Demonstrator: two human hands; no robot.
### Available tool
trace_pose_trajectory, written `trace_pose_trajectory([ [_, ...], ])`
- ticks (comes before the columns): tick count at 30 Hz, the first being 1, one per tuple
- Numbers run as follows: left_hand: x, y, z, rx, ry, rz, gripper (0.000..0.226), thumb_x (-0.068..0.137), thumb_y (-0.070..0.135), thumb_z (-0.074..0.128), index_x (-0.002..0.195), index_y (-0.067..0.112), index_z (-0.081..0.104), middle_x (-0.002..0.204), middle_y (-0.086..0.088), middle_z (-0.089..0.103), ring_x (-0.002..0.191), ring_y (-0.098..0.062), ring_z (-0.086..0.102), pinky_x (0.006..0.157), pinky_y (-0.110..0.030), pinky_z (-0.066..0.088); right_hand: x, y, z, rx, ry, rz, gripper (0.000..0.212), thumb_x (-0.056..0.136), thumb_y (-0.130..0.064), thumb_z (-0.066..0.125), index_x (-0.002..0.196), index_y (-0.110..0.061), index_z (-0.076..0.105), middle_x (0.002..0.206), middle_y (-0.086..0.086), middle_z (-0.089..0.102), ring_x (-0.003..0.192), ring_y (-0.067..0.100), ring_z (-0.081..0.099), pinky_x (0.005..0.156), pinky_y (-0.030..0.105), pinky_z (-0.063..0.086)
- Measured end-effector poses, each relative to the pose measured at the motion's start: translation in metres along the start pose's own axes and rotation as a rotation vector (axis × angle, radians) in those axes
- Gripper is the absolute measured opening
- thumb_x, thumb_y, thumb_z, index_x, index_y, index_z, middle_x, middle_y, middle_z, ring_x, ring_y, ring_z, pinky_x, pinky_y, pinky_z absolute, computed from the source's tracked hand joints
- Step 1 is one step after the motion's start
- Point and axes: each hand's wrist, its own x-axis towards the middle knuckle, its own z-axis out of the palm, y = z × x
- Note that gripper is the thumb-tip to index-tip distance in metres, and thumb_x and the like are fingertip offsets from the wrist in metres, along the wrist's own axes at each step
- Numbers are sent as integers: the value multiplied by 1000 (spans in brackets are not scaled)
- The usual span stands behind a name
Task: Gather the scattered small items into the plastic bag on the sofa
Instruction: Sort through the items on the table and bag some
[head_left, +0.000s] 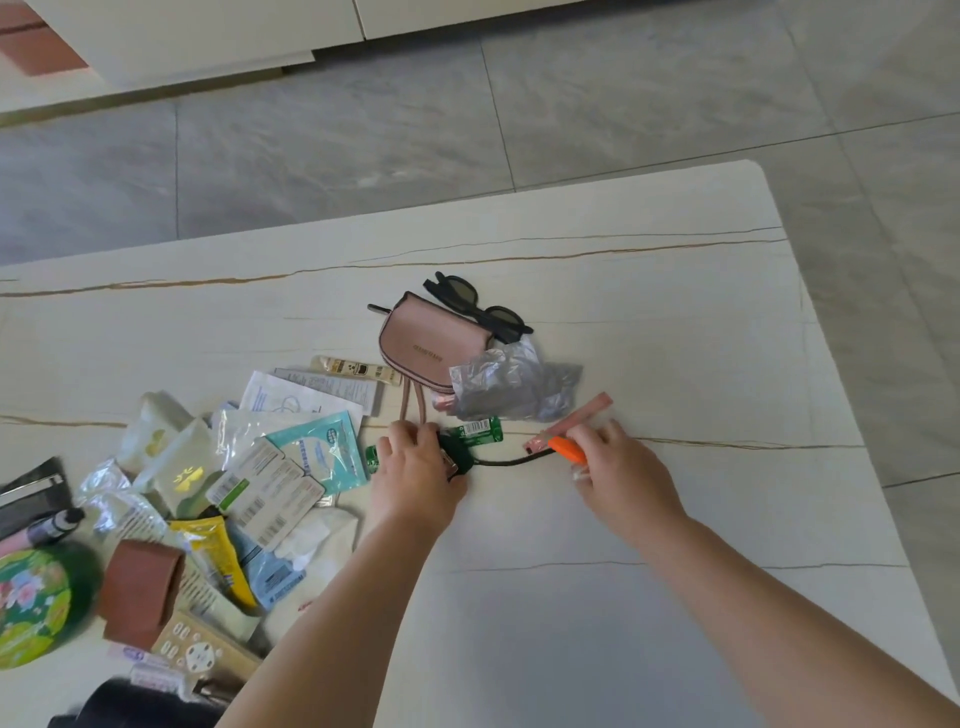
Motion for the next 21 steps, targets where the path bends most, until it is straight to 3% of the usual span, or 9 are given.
trace_pose_trajectory([
  [3,4,3,-2,47,-56,-12,66,78,49,66,129,15,42,127,-8,37,116,-26,39,95,-36,43,15,2,-4,-24,-22,-8,40,90,-27,55,129,-27,45,114,5,51,96,27,58,68,31,39],
  [8,-3,7,0,147,-103,-9,65,77,58,63,124,16,45,125,-6,40,114,-24,41,93,-34,42,25,4,-6,41,23,85,31,90,-22,56,120,-27,55,119,2,48,95,26,58,69,32,44],
  [12,-13,10,11,195,-115,44,63,78,61,59,122,18,47,124,-2,48,116,-23,41,95,-33,36,26,3,-6,-80,-16,151,24,93,-31,52,112,-16,53,105,6,49,95,27,57,64,32,37],
  [15,-20,11,18,167,-119,40,61,78,63,59,117,18,47,119,0,55,114,-22,45,92,-31,37,16,7,0,-75,-29,238,22,93,-27,54,110,-12,51,110,7,46,96,27,57,61,31,35],
  [18,-30,10,21,76,-147,10,60,77,64,59,112,17,46,112,-1,57,107,-22,51,89,-31,41,2,15,7,33,-34,302,18,91,-18,55,108,-13,51,110,7,50,96,28,57,62,30,36],
  [21,-40,15,14,-239,-245,-75,52,79,54,66,107,15,45,104,-2,57,92,-21,59,75,-32,51,-12,20,3,293,-59,418,10,91,-22,54,95,-14,50,88,4,59,83,29,57,61,28,34],
])
